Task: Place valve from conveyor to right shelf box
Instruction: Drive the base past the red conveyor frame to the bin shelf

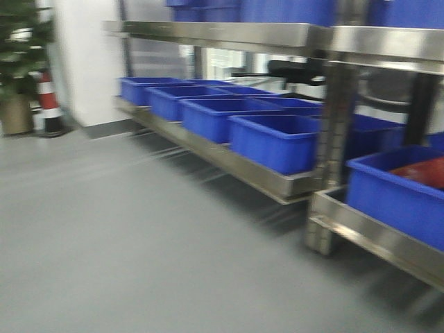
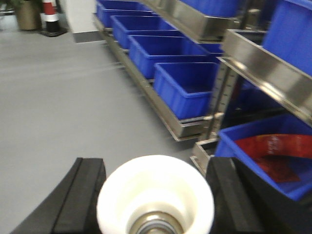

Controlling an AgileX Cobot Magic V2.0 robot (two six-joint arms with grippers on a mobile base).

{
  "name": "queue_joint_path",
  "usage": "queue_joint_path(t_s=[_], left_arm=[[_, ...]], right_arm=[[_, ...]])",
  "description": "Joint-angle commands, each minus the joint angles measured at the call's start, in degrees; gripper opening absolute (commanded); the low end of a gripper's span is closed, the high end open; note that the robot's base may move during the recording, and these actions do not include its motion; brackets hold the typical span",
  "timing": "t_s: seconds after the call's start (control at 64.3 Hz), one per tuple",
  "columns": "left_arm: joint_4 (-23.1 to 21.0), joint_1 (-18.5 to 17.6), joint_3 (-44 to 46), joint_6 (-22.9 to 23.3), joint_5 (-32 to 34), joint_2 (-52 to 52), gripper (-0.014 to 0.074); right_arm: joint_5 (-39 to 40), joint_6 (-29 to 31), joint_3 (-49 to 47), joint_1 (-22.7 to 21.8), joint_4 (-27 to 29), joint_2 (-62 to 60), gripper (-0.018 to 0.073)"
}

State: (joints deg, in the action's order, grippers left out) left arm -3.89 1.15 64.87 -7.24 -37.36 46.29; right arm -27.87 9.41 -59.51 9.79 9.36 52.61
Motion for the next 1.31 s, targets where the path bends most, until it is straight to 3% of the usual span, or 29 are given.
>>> queue_joint_path(t_s=[0.0,1.29], left_arm=[[-0.39,-0.27,0.46,0.36,2.96,-0.51,-0.0111],[-0.39,-0.27,0.46,0.36,2.96,-0.51,-0.0111]], right_arm=[[4.35,0.29,-0.42,0.05,-0.04,-0.59,-0.0153],[4.35,0.29,-0.42,0.05,-0.04,-0.59,-0.0153]])
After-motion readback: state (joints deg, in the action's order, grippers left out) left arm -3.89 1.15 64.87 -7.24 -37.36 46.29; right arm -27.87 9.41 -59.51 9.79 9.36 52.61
